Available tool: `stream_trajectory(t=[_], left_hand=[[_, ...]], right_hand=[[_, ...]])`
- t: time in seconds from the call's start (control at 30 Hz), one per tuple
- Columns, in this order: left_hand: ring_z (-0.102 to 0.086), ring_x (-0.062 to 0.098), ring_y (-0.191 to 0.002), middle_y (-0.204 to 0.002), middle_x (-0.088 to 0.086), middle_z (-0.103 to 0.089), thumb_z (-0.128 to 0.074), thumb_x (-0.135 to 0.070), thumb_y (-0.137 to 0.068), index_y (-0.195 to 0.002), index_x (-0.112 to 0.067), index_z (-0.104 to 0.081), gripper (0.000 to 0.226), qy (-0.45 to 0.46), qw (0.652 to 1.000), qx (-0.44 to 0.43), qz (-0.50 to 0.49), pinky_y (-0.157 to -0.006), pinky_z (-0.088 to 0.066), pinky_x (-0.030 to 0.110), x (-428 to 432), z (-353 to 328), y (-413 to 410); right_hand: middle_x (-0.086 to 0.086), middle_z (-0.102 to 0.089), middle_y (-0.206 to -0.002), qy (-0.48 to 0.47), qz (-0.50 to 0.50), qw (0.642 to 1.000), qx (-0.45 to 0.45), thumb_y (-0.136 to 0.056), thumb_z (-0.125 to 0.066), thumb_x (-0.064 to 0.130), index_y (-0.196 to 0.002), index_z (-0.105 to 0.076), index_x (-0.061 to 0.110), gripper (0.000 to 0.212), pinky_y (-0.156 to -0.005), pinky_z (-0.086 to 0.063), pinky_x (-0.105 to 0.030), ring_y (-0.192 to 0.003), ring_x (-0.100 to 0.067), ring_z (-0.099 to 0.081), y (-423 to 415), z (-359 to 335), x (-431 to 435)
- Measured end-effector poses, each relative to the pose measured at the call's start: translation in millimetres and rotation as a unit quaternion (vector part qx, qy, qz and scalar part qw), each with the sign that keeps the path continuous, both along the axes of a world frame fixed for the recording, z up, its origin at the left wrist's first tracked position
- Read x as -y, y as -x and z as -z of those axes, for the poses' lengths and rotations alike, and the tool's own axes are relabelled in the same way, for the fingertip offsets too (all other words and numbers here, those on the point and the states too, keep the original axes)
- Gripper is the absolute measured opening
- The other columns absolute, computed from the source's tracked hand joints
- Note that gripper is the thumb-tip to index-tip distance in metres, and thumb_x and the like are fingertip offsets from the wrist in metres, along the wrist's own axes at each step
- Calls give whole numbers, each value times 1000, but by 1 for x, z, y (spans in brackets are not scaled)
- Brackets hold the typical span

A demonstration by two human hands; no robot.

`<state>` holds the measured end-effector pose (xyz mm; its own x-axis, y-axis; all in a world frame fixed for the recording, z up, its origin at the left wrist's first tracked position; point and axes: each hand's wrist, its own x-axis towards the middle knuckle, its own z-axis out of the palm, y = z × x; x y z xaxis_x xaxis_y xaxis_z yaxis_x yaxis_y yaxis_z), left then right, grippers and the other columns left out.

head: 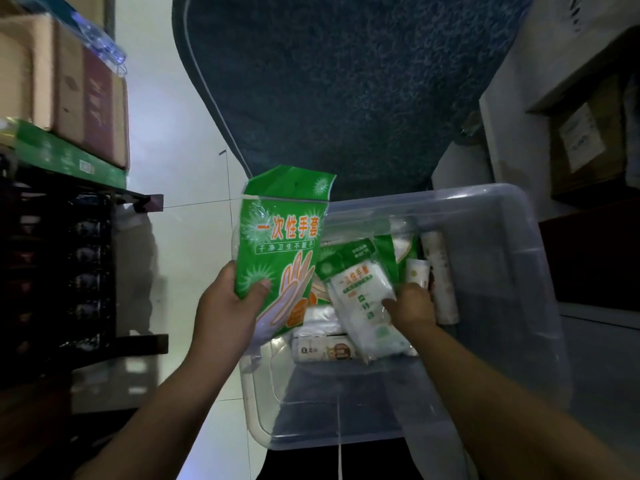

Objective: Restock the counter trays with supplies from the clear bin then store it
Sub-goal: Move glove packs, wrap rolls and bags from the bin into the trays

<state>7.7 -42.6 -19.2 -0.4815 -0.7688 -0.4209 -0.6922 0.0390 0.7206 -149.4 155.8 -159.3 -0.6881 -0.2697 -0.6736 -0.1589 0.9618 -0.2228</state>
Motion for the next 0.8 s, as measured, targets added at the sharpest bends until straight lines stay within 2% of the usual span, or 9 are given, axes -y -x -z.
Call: stream_trajectory(t=[0.1,0.2,0.33,0.47,0.53,0.6,0.67,0.73,0.8], left_hand=[[-61,6,-79,-82,-16,-63,-60,-14,-86,-95,-24,-57,14,-6,1000,14,23,-68,-46,23,-3,-1,-2],[-62,19,-82,-88,-5,-66,-58,-25,-82,-98,-25,-56,16,-30,999,19,33,-75,-49,32,-10,-10,0],[-63,28,-90,-97,7,-69,-57,-16,-87,-105,-17,-60,18,-34,997,38,50,-76,-49,34,-23,-28,5],[-59,19,-89,-101,-1,-65,-52,-16,-91,-122,-23,-51,32,-50,996,-16,68,-70,-42,26,-41,-71,19],[-58,13,-88,-99,-8,-61,-48,-19,-94,-122,-33,-47,31,-90,990,-59,86,-67,-41,24,-49,-97,28],[-58,3,-86,-95,-12,-60,-44,-21,-97,-113,-41,-44,26,-142,979,-109,102,-66,-42,19,-56,-122,37],[-52,-6,-86,-95,-16,-57,-41,-25,-97,-107,-45,-43,22,-178,967,-142,116,-67,-41,16,-60,-141,46],[-54,-3,-90,-99,-17,-59,-47,-34,-94,-107,-43,-45,16,-207,956,-163,132,-71,-44,19,-65,-155,53],[-62,7,-94,-101,-11,-65,-63,-40,-81,-103,-38,-50,25,-217,947,-175,161,-78,-51,29,-74,-166,60]], right_hand=[[-15,-65,-88,74,78,993,44,-81,-65,18,-84,-61,4,15,-60,-56,-36,-69,-26,-62,-9,-20,1],[-6,-59,-85,121,116,986,7,-83,-62,20,-83,-47,13,17,-67,-53,-40,-77,-27,-60,-17,-60,4],[-4,-66,-85,212,195,955,-72,-78,-65,25,-85,-49,18,18,-68,-55,-46,-77,-27,-64,-33,-132,15],[8,-63,-78,303,225,918,-120,-75,-70,26,-83,-52,25,20,-71,-53,-42,-76,-19,-63,-48,-207,35],[12,-64,-79,344,231,903,-117,-73,-68,32,-82,-53,30,17,-72,-54,-43,-77,-12,-63,-53,-234,42],[18,-67,-93,396,227,885,-88,-70,-63,42,-83,-58,35,16,-74,-56,-42,-84,-6,-64,-57,-256,43],[17,-65,-109,438,213,870,-75,-75,-57,44,-86,-63,36,15,-80,-56,-38,-95,-4,-63,-60,-277,39],[10,-65,-112,464,207,856,-93,-84,-50,34,-94,-64,37,17,-84,-53,-29,-101,-4,-61,-59,-295,29],[3,-67,-107,485,226,837,-113,-87,-46,27,-104,-63,31,24,-86,-52,-28,-102,-8,-62,-56,-308,15]])
